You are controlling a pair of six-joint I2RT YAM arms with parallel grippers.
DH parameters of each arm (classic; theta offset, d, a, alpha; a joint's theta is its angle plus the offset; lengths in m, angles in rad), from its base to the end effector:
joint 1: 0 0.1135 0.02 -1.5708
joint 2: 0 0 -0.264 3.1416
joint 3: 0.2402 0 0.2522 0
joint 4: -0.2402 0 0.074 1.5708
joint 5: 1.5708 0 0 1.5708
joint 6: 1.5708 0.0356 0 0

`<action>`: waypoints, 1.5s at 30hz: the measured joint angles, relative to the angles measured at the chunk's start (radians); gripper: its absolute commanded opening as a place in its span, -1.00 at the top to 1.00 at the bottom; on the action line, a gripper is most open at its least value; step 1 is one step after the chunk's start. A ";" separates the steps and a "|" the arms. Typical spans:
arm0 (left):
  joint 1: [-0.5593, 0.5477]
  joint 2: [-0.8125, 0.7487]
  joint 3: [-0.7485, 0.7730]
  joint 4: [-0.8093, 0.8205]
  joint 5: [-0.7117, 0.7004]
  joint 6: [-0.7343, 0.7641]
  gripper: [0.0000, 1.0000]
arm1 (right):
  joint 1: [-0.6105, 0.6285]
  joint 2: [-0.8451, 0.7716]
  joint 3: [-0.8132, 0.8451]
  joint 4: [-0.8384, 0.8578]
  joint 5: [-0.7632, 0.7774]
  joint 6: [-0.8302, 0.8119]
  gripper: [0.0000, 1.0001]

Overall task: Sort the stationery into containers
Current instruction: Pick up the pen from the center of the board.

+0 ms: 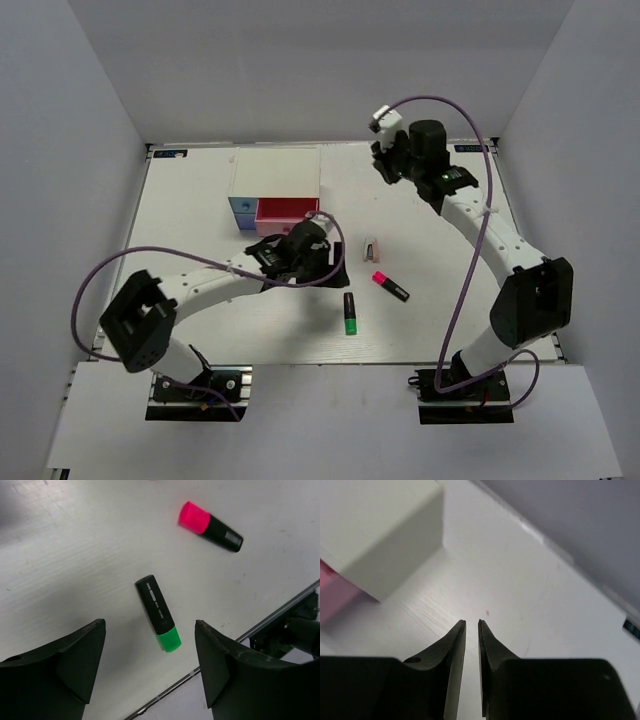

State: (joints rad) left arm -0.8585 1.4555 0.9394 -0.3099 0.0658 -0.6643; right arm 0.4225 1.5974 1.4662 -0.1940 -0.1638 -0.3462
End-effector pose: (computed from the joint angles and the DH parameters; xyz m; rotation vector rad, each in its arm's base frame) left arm 0.1986 -0.2335 0.2265 0.2793 2.5299 -0.7466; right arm 0.3452 0.1616 0.3700 -0.8134 1.7135 0.2072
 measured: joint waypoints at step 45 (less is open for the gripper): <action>-0.156 0.215 0.506 -0.295 -0.369 0.180 1.00 | -0.200 -0.397 -0.662 -0.135 -0.260 0.023 0.25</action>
State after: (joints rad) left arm -1.0142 1.6703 1.4452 -0.6048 -0.3027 -0.4839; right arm 0.2226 1.2003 0.8040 -0.3294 -0.4236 -0.3233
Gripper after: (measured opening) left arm 0.405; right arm 0.461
